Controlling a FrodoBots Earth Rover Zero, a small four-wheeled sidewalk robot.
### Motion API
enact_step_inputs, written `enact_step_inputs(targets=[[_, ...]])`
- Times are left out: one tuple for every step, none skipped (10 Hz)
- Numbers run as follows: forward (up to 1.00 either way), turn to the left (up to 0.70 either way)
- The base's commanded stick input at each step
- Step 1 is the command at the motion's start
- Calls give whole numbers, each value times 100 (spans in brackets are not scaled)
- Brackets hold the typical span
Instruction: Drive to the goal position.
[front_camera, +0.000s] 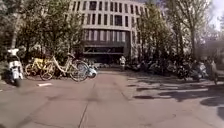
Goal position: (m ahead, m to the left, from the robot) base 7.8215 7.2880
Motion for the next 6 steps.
enact_step_inputs(targets=[[70, 0], [70, 0], [70, 0], [70, 0], [70, 0], [70, 0]])
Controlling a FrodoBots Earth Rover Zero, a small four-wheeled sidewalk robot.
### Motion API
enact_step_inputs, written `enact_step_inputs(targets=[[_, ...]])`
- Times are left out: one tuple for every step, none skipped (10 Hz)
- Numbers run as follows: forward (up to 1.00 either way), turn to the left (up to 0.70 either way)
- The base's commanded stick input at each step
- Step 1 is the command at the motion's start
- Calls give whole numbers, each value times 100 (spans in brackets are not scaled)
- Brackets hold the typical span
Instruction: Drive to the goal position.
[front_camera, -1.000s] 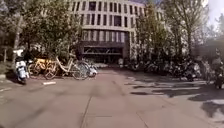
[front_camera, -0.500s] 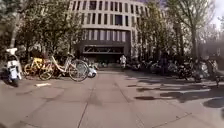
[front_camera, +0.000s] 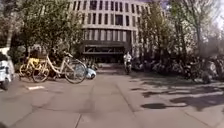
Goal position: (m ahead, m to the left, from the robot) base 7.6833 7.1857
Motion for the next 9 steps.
enact_step_inputs(targets=[[70, 0], [70, 0], [70, 0], [70, -3], [70, -12], [70, -14], [70, -14], [70, -6], [70, 0]])
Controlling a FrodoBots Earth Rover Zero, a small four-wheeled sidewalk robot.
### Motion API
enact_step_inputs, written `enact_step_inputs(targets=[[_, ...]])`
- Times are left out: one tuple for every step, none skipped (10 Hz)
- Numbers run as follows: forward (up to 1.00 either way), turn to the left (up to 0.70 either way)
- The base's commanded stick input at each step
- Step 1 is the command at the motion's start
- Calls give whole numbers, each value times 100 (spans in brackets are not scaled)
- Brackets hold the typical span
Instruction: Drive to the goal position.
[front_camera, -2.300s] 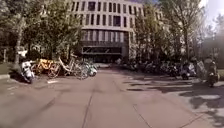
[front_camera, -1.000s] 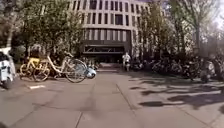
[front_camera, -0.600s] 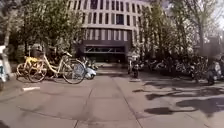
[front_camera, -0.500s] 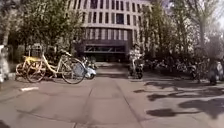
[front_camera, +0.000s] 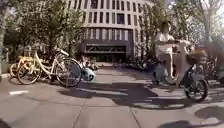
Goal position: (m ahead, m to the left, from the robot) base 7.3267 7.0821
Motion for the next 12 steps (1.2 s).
enact_step_inputs(targets=[[70, 0], [70, 0], [70, 0], [70, 0], [70, 0], [70, 0], [70, 0], [70, 0], [70, 0], [70, 0], [70, 0], [70, 0]])
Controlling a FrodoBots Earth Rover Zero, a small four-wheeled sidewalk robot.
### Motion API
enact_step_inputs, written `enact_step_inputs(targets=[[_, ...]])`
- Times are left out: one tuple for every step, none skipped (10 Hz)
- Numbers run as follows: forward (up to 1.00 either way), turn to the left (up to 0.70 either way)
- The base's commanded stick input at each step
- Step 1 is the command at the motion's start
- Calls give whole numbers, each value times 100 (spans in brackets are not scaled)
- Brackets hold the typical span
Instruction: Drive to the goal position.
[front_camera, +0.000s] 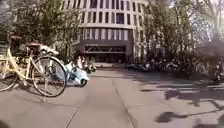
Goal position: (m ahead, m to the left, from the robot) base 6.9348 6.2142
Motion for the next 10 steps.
enact_step_inputs(targets=[[70, 0], [66, 0], [45, 0], [45, 0], [45, 0], [45, 0], [45, 0], [45, 0], [45, 0], [45, 0]])
